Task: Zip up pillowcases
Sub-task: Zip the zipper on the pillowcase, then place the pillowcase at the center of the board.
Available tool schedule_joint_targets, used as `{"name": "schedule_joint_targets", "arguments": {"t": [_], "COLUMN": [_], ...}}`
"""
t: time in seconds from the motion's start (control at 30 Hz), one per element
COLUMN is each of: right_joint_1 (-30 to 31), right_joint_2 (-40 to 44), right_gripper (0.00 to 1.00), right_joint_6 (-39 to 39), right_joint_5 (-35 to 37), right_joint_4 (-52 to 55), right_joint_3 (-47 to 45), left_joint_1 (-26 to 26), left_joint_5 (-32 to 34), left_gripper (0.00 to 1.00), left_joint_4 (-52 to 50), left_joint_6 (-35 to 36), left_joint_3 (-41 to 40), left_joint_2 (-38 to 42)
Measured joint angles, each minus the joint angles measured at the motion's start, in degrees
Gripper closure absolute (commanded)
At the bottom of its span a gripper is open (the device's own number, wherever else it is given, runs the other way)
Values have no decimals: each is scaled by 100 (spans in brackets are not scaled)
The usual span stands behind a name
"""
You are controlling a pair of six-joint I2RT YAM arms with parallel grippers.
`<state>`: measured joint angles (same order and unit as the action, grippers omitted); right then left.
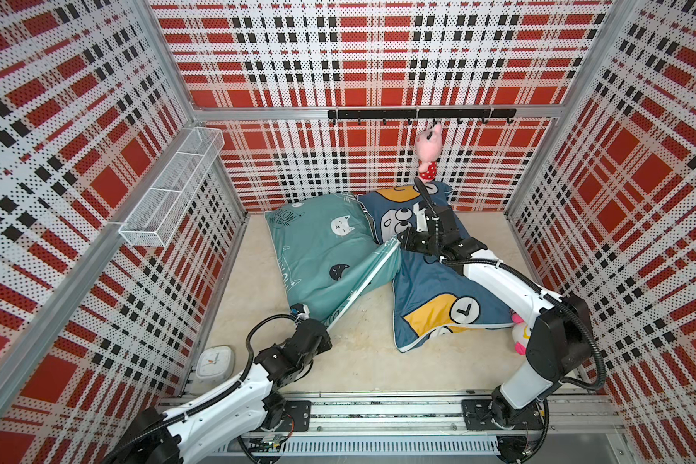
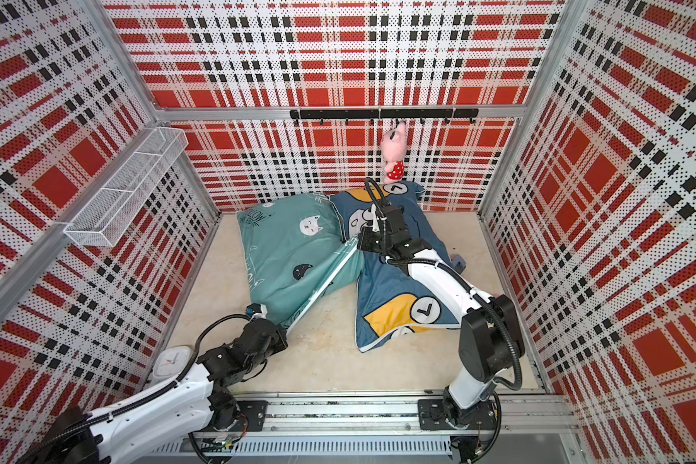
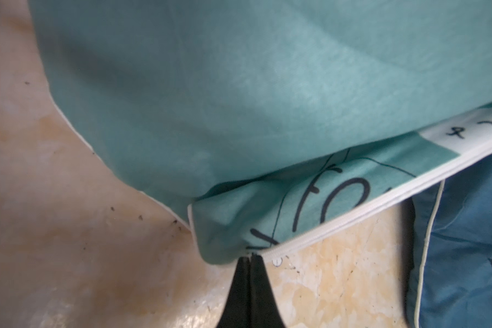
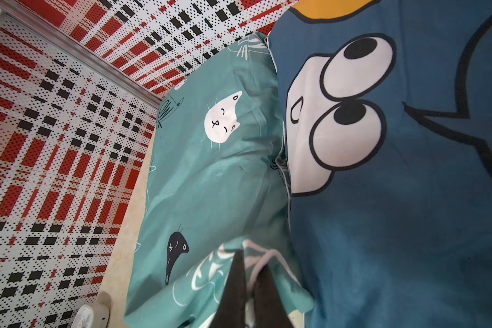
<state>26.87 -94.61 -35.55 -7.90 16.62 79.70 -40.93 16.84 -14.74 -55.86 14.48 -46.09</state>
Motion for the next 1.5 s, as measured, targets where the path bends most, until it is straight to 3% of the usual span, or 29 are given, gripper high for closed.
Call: {"name": "schedule_joint_targets", "arguments": {"t": [0.3, 0.33, 0.4, 0.57, 0.7, 0.77, 0.93, 1.07, 1.2, 1.33, 1.5], "right_joint_1": [-7, -7, 0, 114, 57, -149, -1856, -3084, -3504, -3521, -3237], "right_joint_2": [0, 0, 13, 337, 997, 1414, 2354, 2052, 1073, 177, 50], "right_gripper": [100, 100, 97, 1, 0, 0, 0, 0, 0, 0, 1], "right_joint_6": [46, 55, 92, 382, 793, 942, 1113, 1228, 1405, 1521, 1521], "right_joint_5": [37, 33, 17, -50, 26, 44, 151, 304, 267, -52, -275], "right_joint_4": [114, 116, 116, 205, 614, 754, 831, 597, 293, 28, -446], "right_joint_3": [24, 22, 7, -378, -824, -1064, -1613, -1738, -1681, -1657, -1902], "left_joint_1": [-286, -262, -109, 662, 1537, 1910, 2992, 3746, 3875, 3851, 3851], "left_joint_5": [247, 284, 334, 389, 437, 586, 1001, 1222, 1515, 1604, 1539], "left_gripper": [100, 92, 61, 22, 4, 2, 2, 2, 2, 2, 2], "left_joint_4": [-573, -643, -802, -791, -597, -385, 774, 1801, 2564, 3318, 4266], "left_joint_6": [-184, -179, -72, 378, 1038, 1416, 2299, 2625, 2806, 3147, 3613], "left_joint_3": [192, 251, 448, 1104, 1633, 1781, 1589, 1305, 1001, 756, 555], "left_joint_2": [337, 363, 380, 448, 476, 479, 221, -590, -1360, -1792, -2188]}}
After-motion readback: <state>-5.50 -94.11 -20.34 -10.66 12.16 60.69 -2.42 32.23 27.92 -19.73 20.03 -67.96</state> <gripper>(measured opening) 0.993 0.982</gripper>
